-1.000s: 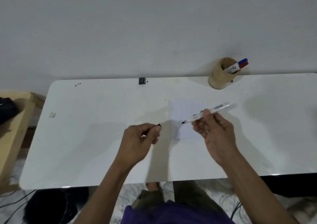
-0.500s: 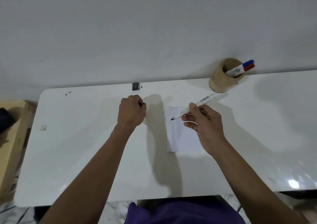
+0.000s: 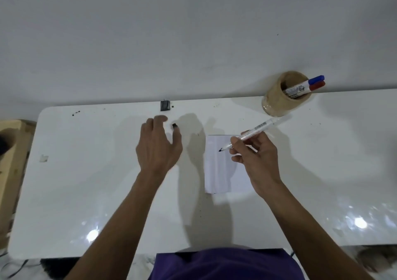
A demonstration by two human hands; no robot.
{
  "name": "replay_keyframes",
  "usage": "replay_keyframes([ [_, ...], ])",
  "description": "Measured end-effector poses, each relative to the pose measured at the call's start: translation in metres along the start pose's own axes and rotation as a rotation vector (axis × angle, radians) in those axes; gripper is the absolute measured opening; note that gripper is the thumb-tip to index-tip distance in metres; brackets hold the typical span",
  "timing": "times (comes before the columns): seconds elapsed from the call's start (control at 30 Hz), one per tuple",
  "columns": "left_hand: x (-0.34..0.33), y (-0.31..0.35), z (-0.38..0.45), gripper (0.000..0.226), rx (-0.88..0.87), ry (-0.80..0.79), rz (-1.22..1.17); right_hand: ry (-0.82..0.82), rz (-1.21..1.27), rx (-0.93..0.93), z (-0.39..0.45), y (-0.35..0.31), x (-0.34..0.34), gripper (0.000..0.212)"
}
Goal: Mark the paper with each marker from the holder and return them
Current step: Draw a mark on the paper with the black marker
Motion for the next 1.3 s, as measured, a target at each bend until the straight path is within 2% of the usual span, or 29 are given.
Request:
replay_keyframes([
  [0.07, -0.003, -0.004, -0.032, 0.034, -0.179, 0.034, -0.06, 0.007, -0.002, 0.034, 0.001, 0.003, 0.002, 0.017],
  [0.13, -0.019, -0.012, -0.062, 0.037, -0.352, -0.02, -0.07, -0.002, 0.006, 0.051, 0.004, 0.007, 0.002, 0.015],
  [0.23, -0.041, -0.016, -0.089, 0.043, -0.471, -0.129, -0.038, -0.025, -0.021, 0.089, 0.007, 0.012, -0.001, 0.013],
  [0.37, -0.055, -0.015, -0.099, 0.049, -0.446, -0.187, 0.068, -0.054, -0.121, 0.205, 0.011, 0.019, -0.011, 0.019],
  [0.67, -0.075, -0.025, -0.107, 0.048, -0.454, -0.11, 0.138, -0.123, -0.253, 0.382, 0.055, 0.047, -0.031, 0.015],
  [1.3, -0.069, -0.02, -0.104, 0.044, -0.492, 0.007, 0.113, -0.13, -0.255, 0.381, 0.059, 0.045, -0.032, 0.022],
])
Point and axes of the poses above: each hand's wrist, its own z-axis towards the middle knuckle, its own x-axis out of the back of the hand, y = z × x, the point moved 1 cm from there along z, towards the middle knuckle, and after that the axes turned 10 degrees about y, right-handed, at the moved point
